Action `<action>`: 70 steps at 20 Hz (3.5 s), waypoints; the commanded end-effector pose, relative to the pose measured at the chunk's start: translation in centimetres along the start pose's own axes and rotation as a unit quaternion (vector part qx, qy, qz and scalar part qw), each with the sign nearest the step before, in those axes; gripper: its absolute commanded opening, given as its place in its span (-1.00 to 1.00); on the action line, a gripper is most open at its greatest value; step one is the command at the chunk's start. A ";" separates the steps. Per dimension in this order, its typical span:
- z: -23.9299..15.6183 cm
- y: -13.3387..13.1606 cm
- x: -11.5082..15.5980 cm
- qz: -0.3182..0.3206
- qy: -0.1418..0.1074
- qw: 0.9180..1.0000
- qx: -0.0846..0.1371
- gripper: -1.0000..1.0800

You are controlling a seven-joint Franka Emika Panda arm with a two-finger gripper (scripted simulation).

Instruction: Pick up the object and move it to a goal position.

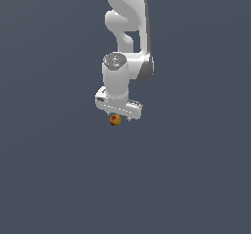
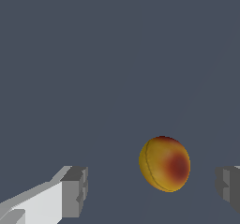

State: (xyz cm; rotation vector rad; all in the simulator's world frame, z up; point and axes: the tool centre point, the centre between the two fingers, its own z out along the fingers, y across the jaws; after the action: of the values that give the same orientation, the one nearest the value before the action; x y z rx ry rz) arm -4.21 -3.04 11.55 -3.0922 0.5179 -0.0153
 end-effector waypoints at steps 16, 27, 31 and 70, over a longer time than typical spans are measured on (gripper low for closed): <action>3.1 3.3 -2.6 0.104 -0.004 0.995 -0.004 0.92; 7.3 3.5 -2.8 0.107 -0.004 0.994 -0.004 0.92; 8.0 3.5 -2.7 0.107 -0.004 0.994 -0.004 0.92; -7.2 -10.2 1.2 0.107 -0.002 0.994 -0.005 -1.00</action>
State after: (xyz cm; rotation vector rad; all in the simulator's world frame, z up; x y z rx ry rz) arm -0.53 5.18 17.46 -3.0268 0.8474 -0.0039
